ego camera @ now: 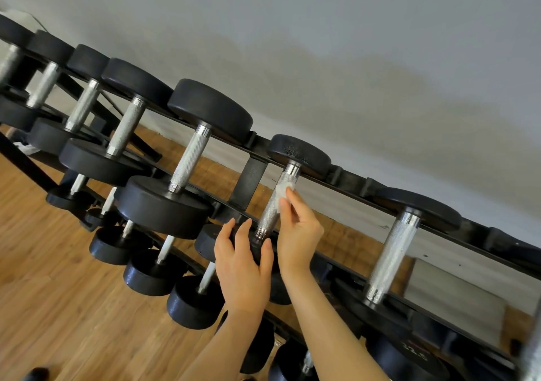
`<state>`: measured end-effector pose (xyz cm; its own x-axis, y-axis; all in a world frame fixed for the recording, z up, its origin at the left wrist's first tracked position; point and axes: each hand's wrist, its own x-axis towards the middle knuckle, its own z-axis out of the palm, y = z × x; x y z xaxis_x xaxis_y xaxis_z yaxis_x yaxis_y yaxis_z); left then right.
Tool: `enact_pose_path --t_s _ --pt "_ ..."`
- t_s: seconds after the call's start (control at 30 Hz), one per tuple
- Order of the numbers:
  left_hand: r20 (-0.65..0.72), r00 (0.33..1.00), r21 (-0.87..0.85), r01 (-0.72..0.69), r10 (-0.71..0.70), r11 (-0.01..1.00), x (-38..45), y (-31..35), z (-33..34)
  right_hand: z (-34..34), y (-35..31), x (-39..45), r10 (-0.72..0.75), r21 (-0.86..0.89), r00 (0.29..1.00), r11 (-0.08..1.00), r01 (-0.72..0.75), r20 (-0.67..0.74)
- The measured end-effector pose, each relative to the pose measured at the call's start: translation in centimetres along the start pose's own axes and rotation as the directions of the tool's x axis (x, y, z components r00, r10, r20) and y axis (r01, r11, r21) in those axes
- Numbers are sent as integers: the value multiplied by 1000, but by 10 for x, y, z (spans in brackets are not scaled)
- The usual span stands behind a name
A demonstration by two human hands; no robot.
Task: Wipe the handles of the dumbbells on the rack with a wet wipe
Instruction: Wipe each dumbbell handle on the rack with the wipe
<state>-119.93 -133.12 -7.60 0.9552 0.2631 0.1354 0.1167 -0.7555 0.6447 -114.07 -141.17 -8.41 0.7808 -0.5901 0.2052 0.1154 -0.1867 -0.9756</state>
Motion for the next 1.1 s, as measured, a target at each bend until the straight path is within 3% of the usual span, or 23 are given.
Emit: enact_pose_path --t_s 0.87,1.1 --pt "5 1000 1 21 -21 1000 0 1 0 -3 1 -5 -28 -55 998 998 31 63" --pt "15 1000 20 7 -7 1000 0 1 0 6 -3 15 -57 -35 998 998 57 3"
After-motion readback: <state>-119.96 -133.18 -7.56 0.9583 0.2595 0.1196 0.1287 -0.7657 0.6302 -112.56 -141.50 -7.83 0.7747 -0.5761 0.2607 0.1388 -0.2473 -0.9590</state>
